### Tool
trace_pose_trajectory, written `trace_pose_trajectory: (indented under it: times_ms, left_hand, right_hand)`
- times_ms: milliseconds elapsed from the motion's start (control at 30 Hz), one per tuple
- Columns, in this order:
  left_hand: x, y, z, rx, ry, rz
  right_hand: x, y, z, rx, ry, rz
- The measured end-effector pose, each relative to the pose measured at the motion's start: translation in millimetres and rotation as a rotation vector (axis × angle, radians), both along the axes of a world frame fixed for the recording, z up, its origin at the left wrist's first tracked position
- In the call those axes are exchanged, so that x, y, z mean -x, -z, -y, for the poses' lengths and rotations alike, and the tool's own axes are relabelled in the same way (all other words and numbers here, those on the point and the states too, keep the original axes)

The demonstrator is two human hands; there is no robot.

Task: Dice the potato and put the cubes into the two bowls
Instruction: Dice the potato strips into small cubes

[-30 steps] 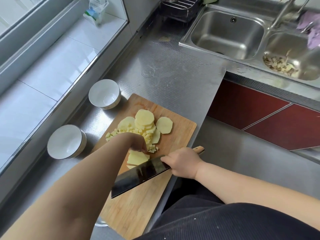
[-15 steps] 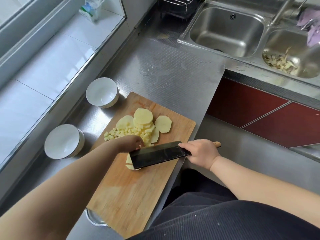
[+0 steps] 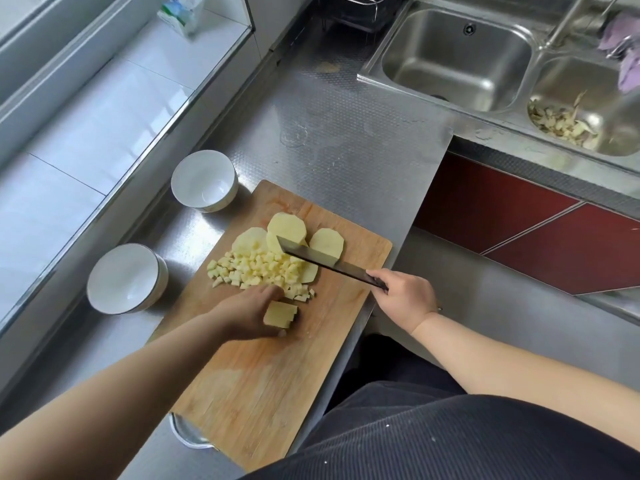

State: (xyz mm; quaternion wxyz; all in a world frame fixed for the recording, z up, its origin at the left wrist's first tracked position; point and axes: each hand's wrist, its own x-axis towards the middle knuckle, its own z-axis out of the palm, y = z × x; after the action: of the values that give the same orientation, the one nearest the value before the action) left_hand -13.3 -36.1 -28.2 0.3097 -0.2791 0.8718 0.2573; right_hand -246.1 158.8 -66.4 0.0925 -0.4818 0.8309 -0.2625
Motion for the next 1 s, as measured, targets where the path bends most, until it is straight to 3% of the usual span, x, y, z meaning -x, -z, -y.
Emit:
trace_pose_trajectory:
  times_ms: [67,133,300,533,733,1000]
  left_hand:
    - [-12.2,7.5,-8.9,0.192,0.290,-0.060]
    - [-21.7,16.5,-11.1,0.292,0.431,-0.092]
    - [-33.7,29.4,-16.3,0.317,0.388,-0.141]
    - [-42.7,36.4,-42.4,0.374,0.060,-0.110]
    - [-47.8,49.5,-80.7,0.394,-0.570,-0.127]
    - [-26.2,52.8,-88.5,0.303,-0.887,-0.137]
  right_hand:
    - [-0.9,-0.6,3.2,0.008,0.024,0.028]
    - [-2.1,-1.4,5.8,0.000,0.019,0.039]
    - [-9.5,-2.2,8.7,0.003,-0.051,0.031]
    - [-25.5,-8.8,19.4,0.078,-0.123,0.032]
    - [-37.4,-17.1,31.6,0.079,-0.223,0.039]
    - [-64.0,-41.6,54.8,-0.431,-0.378,0.194]
